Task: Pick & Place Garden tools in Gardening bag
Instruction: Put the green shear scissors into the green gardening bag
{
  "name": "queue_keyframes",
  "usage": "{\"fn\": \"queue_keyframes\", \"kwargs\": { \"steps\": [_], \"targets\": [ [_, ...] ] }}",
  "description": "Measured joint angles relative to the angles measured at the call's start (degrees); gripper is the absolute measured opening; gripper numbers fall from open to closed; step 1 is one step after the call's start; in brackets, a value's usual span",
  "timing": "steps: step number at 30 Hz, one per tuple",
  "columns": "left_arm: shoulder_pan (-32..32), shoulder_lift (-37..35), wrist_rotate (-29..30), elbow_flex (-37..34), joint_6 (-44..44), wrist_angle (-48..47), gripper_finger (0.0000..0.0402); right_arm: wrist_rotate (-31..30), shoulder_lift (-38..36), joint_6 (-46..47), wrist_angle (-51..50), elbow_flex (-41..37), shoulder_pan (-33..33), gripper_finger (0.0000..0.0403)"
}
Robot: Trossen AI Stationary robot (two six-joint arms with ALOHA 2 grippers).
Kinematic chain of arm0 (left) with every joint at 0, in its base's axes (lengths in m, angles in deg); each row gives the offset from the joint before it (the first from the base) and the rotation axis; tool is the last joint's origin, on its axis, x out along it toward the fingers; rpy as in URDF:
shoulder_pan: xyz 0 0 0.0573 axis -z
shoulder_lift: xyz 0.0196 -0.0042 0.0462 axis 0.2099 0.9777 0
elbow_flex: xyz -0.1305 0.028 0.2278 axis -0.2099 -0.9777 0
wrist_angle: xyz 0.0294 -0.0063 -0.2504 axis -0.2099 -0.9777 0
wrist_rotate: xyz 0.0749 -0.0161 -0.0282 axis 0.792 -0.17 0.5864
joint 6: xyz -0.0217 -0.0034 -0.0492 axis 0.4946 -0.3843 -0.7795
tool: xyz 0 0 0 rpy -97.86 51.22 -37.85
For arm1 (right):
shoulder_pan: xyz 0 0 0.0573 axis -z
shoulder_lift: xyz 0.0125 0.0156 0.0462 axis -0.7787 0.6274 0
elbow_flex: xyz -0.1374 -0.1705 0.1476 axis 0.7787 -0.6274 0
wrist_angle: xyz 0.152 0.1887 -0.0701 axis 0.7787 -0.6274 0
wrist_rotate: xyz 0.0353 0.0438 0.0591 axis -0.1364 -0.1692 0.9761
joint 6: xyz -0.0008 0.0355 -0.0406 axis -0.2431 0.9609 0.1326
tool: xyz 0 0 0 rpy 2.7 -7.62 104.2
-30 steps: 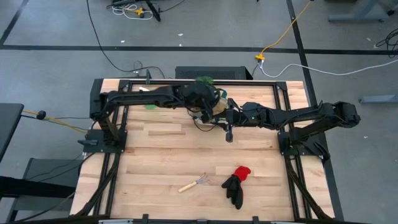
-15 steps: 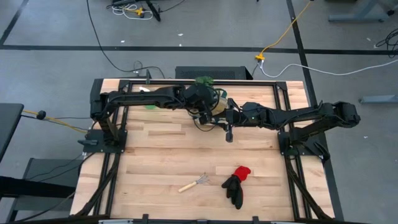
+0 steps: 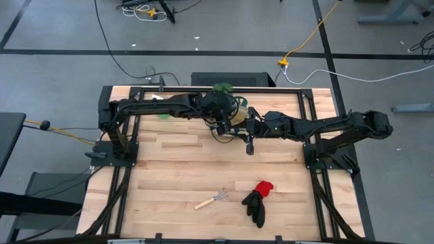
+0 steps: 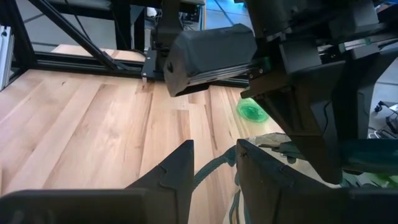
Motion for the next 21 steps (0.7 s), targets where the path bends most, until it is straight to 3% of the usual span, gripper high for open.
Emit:
{"fn": "queue_keyframes", "kwargs": {
  "steps": [8,21],
  "targets": [
    [0.1,0.0,0.0,0.0,0.1,0.2,0.0067,0.0,0.0,0.0,0.0,0.0,0.0,0.0123],
    [0.0,-0.1,0.0,0.0,0.1,1.5,0.0126,0.0,0.0,0.0,0.1,0.0,0.0,0.0123]
  ]
}}
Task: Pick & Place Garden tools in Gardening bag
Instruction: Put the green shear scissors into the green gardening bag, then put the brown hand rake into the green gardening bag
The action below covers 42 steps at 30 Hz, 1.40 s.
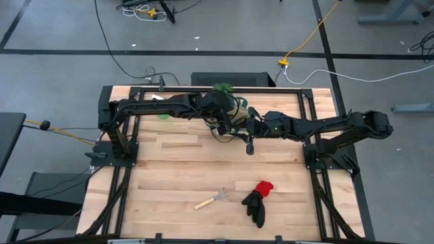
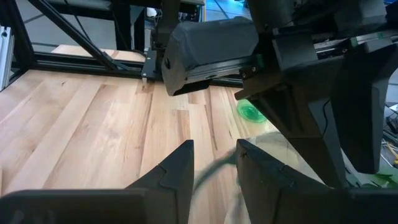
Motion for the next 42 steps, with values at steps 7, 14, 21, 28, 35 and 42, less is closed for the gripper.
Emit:
{"fn": "queue_keyframes", "kwargs": {
  "steps": [7,14,21,28,35,42],
  "targets": [
    [0.0,0.0,0.9,0.0,-0.3,-0.1,0.0138,0.0,0.0,0.0,0.0,0.0,0.0,0.0123],
    [0.0,0.0,1.0,0.0,-0.6,-0.2,0.014,0.0,0.0,0.0,0.0,0.0,0.0,0.0123],
    [0.7,0.0,0.8,0.0,-0.6,-5.2,0.014,0.0,0.0,0.5,-0.1,0.0,0.0,0.0123],
    [2.3,0.0,-2.2,0.0,-4.5,-12.9,0.014,0.0,0.0,0.5,-0.6,0.0,0.0,0.0123],
    [5.2,0.0,-8.2,0.0,-7.9,-18.3,0.014,0.0,0.0,0.5,-0.7,0.0,0.0,0.0123],
    [9.0,0.1,-9.2,0.0,-11.3,-21.8,0.014,0.0,0.0,0.4,-0.7,0.0,0.0,0.0123]
  ]
}}
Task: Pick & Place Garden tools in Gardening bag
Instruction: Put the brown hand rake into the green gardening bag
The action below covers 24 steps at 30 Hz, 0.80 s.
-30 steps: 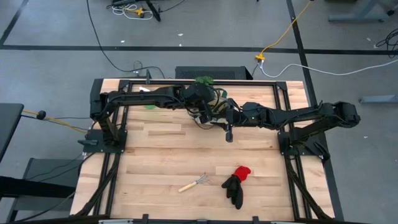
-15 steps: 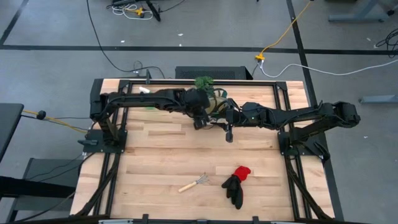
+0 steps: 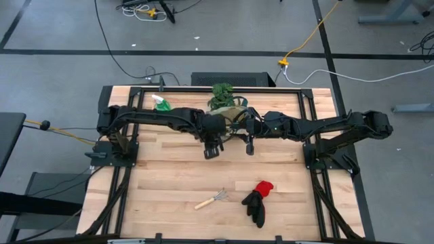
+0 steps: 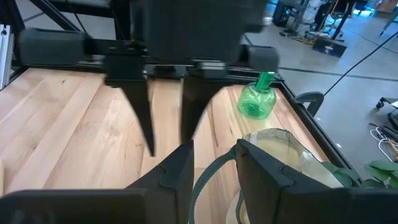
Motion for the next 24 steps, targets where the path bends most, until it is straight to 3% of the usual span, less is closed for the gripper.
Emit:
{"fn": "queue_keyframes", "kwargs": {
  "steps": [24],
  "targets": [
    [14.7,0.0,-1.6,0.0,-19.5,-5.0,0.014,0.0,0.0,0.4,-0.5,0.0,0.0,0.0123]
  ]
}}
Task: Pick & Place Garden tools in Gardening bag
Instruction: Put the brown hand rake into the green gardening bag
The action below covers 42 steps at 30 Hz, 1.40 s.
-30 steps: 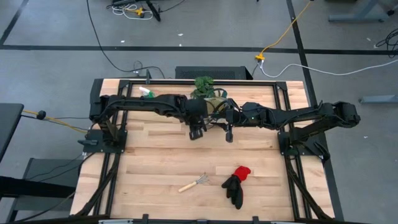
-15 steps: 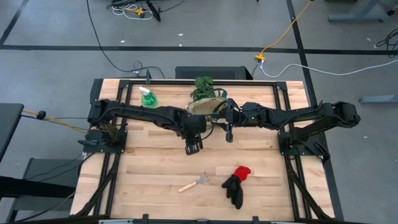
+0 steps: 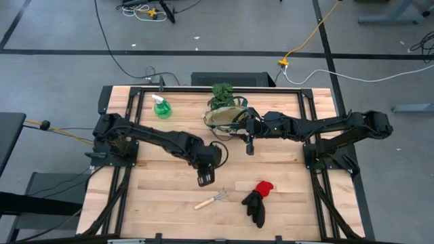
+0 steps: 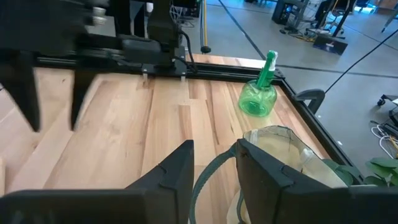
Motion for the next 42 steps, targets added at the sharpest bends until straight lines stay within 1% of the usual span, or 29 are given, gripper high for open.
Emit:
{"fn": "queue_keyframes", "kwargs": {
  "steps": [10,16,20,28,37,42],
  "targets": [
    [7.5,0.0,0.0,0.0,-9.3,1.7,0.014,0.0,0.0,1.1,-0.3,0.0,0.0,0.0123],
    [11.0,0.0,0.4,0.0,-15.1,2.6,0.014,0.0,0.0,1.1,-0.2,0.0,0.0,0.0123],
    [12.8,1.3,1.2,0.0,-18.2,3.7,0.014,0.0,0.0,1.9,-0.2,0.0,0.0,0.0123],
    [14.7,6.2,1.1,0.0,-20.5,5.3,0.014,0.0,0.0,2.6,-1.4,0.0,0.0,0.0123],
    [15.0,11.1,-1.5,0.0,-22.7,6.7,0.014,0.0,0.0,2.6,-1.9,0.0,0.0,0.0123],
    [15.0,13.3,-1.9,0.0,-23.8,7.5,0.014,0.0,0.0,2.6,-2.0,0.0,0.0,0.0123]
  ]
}}
